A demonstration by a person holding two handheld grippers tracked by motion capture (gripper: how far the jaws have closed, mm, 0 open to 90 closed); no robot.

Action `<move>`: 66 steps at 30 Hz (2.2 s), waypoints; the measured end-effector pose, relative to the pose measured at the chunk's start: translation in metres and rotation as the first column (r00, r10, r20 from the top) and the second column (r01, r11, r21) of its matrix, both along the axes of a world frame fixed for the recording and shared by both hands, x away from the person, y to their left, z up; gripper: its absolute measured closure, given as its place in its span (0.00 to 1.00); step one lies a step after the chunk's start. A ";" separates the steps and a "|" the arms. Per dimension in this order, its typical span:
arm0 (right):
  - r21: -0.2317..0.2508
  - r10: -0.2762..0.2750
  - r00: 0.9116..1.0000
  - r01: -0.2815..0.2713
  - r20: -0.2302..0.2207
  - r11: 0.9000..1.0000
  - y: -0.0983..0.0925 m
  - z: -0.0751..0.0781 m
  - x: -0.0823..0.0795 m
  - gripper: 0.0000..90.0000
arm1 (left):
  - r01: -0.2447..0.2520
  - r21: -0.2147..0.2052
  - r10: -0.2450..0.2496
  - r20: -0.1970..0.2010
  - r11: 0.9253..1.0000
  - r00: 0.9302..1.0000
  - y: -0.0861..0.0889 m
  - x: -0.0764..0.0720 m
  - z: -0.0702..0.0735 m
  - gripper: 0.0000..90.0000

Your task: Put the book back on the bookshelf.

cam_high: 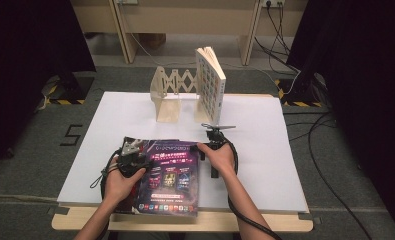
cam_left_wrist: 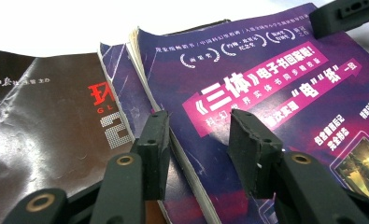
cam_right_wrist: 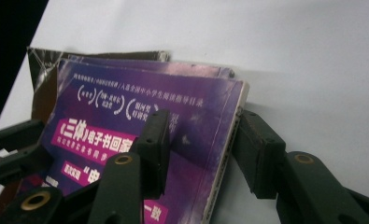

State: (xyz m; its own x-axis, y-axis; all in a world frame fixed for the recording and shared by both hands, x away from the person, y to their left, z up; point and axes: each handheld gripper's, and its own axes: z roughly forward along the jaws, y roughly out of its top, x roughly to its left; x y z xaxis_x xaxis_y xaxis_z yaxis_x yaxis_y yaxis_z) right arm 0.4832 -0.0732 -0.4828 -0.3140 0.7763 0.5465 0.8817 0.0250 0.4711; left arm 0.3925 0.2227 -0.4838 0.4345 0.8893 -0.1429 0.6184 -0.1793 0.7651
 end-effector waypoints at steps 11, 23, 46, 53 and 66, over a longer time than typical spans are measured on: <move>0.020 0.039 0.997 -0.041 0.064 0.999 -0.001 0.014 -0.008 0.76 | 0.000 0.013 0.000 0.004 1.000 1.000 0.001 -0.001 0.000 0.65; 0.005 0.110 0.991 -0.111 0.082 0.994 0.000 0.012 -0.006 0.79 | 0.002 0.020 -0.002 0.007 1.000 1.000 0.002 -0.001 0.001 0.65; 0.119 0.087 0.987 -0.103 0.132 0.988 0.004 0.044 -0.015 0.90 | -0.097 -0.075 0.105 0.120 0.992 0.987 0.057 -0.008 0.018 0.50; 0.148 0.079 0.984 -0.103 0.159 0.984 0.003 0.055 -0.019 0.92 | -0.201 -0.095 0.214 0.159 0.975 0.964 0.093 -0.006 0.016 0.49; 0.113 0.085 0.962 -0.118 0.259 0.987 0.003 0.077 -0.029 0.93 | -0.308 -0.091 0.321 0.206 0.947 0.925 0.128 -0.004 -0.002 0.47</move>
